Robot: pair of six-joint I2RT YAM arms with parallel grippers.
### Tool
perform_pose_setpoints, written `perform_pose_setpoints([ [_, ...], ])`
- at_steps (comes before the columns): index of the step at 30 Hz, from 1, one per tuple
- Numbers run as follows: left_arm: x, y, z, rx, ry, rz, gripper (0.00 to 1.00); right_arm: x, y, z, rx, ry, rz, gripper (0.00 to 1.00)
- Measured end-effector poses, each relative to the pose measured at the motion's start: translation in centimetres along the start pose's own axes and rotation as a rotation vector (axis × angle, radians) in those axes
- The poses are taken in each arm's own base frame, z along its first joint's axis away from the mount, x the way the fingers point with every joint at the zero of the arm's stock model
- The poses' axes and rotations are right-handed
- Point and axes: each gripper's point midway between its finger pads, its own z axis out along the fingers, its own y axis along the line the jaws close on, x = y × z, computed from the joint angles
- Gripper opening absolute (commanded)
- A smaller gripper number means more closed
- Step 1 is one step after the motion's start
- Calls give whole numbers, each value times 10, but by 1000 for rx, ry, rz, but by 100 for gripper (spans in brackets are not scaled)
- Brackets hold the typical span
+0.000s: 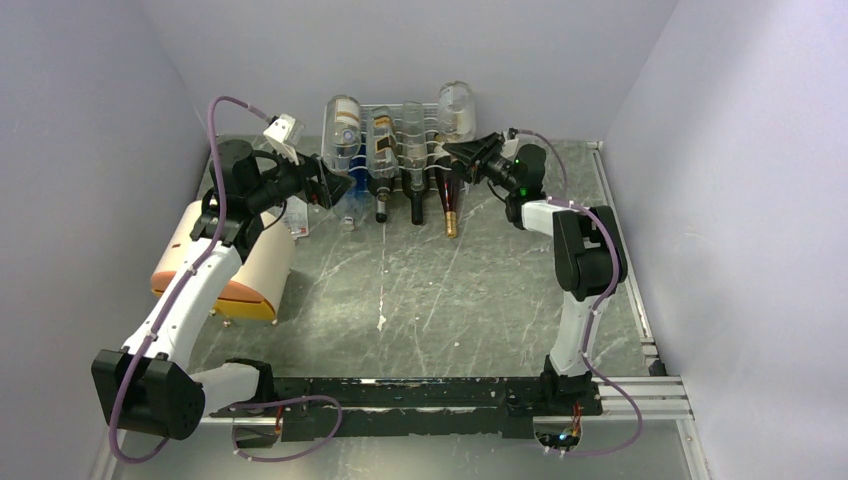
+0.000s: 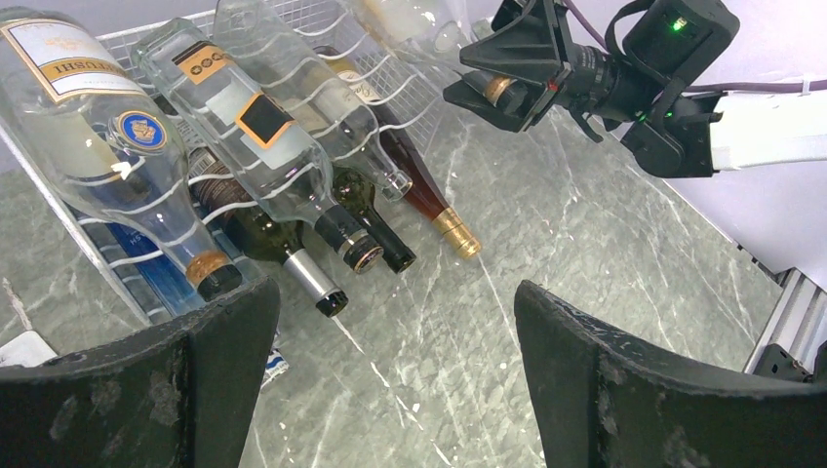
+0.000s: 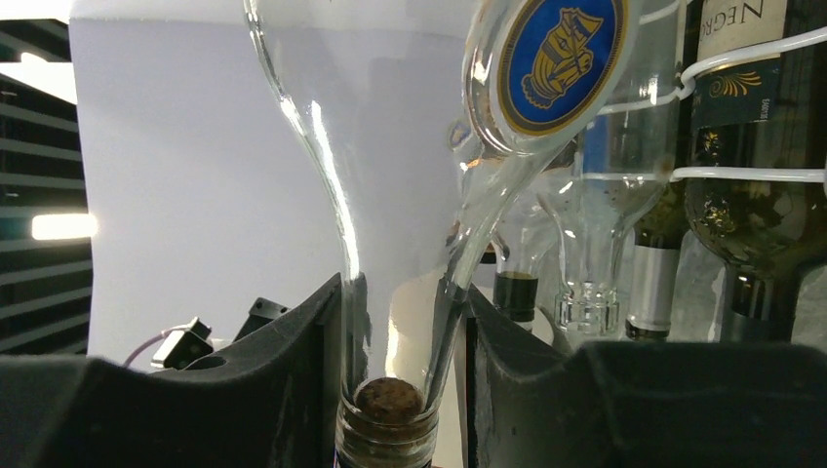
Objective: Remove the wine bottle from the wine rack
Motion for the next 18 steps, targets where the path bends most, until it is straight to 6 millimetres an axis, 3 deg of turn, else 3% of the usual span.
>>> perform_pose_setpoints([
  [18, 2, -1, 1, 8, 6, -10, 93, 18, -22, -14, 51, 23, 118, 0],
])
